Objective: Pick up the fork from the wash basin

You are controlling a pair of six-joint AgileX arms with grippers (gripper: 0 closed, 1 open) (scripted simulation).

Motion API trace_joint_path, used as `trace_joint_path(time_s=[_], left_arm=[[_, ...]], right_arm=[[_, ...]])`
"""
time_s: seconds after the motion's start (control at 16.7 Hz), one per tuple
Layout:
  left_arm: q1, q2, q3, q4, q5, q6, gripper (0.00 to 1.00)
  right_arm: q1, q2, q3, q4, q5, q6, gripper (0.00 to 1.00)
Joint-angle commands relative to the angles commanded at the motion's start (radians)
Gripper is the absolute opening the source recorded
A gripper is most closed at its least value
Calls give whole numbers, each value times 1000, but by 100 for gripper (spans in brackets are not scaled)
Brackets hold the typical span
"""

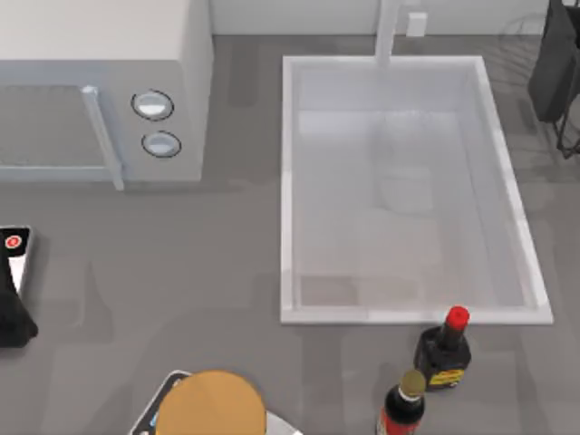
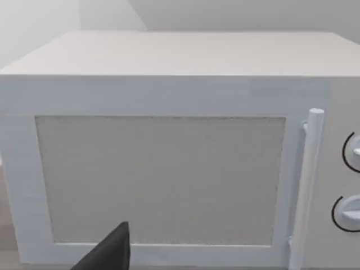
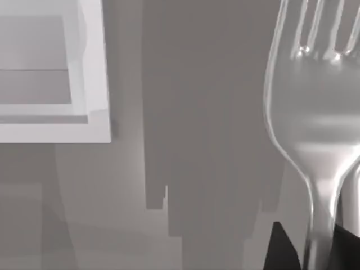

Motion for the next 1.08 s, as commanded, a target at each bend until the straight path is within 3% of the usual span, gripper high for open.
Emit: trace_joint_path(time_s=[0.42,0.72,1.08], left_arm=[[0,0,0,0,0,0,100],[0,0,0,0,0,0,100],[0,0,0,0,0,0,100]], right_arm=[[0,54,-260,330,-1,3,0],[0,63,-287,358,-1,3,0],[0,63,-287,358,-1,3,45]])
